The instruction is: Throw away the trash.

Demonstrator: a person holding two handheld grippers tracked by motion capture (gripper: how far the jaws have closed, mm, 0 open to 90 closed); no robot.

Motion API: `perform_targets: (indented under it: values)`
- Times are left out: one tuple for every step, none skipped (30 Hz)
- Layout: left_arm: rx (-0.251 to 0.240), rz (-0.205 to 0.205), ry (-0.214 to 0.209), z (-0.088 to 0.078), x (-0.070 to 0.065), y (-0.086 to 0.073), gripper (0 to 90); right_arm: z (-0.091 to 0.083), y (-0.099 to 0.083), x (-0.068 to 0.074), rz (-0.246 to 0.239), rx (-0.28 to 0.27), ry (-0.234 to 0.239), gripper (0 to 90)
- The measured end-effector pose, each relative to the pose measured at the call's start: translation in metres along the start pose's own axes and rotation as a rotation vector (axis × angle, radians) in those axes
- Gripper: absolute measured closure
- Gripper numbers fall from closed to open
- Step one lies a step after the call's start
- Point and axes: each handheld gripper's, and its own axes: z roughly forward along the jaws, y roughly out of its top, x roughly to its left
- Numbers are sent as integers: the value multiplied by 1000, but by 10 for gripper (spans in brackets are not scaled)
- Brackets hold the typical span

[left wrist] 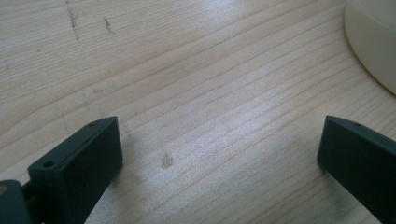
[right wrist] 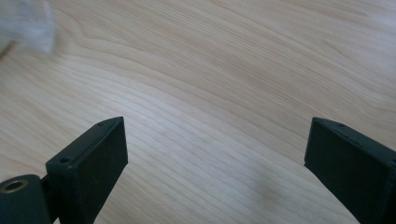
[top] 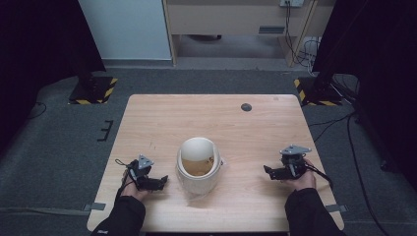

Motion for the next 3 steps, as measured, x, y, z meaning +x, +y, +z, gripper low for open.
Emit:
perform_targets:
  values:
    - [-5,5,-3,0,1,-1,0,0,-2,-5,16,-1,-22,40]
    - [-5,5,-3,0,1,-1,0,0,-2,-5,16,-1,-22,40]
    - [-5,5,-3,0,1,-1,0,0,-3,-8,30,2,-33,35]
